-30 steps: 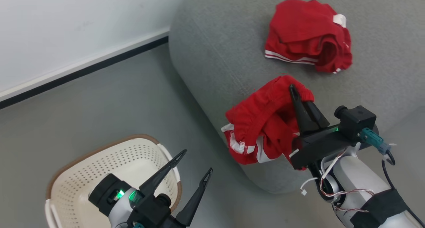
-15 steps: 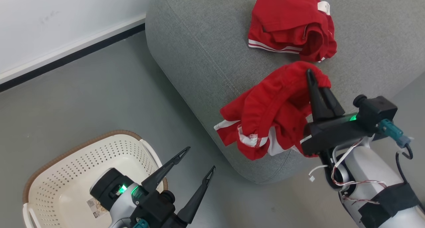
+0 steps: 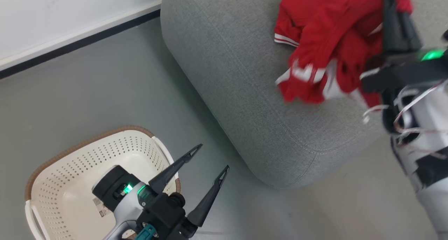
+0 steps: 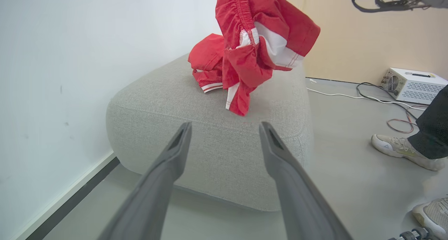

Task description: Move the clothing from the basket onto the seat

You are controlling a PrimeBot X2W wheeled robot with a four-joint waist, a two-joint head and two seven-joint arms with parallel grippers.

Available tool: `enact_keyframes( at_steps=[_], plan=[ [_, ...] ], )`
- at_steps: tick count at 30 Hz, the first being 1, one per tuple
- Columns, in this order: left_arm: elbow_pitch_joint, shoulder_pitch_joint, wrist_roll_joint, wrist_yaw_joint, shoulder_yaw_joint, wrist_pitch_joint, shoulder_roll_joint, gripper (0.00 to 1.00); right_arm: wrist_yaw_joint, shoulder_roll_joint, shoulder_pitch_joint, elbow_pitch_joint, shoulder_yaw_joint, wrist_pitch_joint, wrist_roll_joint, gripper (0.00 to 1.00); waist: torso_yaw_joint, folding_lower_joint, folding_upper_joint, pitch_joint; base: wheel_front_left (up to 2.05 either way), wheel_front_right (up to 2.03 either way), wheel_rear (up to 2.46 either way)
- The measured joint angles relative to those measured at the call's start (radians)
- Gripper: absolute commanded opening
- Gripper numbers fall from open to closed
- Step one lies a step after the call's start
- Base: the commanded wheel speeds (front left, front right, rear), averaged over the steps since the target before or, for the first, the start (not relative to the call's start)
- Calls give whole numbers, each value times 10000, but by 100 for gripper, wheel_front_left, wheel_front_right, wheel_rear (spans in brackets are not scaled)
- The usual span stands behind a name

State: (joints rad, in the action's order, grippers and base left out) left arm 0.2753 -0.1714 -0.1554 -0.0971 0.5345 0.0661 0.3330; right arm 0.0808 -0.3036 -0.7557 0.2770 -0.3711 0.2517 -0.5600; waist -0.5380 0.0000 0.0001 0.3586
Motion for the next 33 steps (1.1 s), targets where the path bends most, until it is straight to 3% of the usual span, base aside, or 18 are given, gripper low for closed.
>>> enact_keyframes(
  at_steps=[6,18,30,33],
  plan=[
    [230,-319,4,-10,19,40,42,100,-198,-543,-1302,305,838,52,-105,0,253,0,0,313,0,0,0],
    [660,-781,102,-104,205,203,280,100,-105,-2073,-3653,1264,2640,63,-215,0,995,1,0,1288,0,0,0],
    [1011,-1467,104,-186,330,201,514,100,-104,-3158,-4289,2111,3080,65,-115,0,1782,1,0,2303,0,0,0],
    [1174,-1549,104,-186,244,201,669,100,-119,-3156,-4289,2489,3001,61,-67,0,1941,2,-1,2586,0,0,0]
  ],
)
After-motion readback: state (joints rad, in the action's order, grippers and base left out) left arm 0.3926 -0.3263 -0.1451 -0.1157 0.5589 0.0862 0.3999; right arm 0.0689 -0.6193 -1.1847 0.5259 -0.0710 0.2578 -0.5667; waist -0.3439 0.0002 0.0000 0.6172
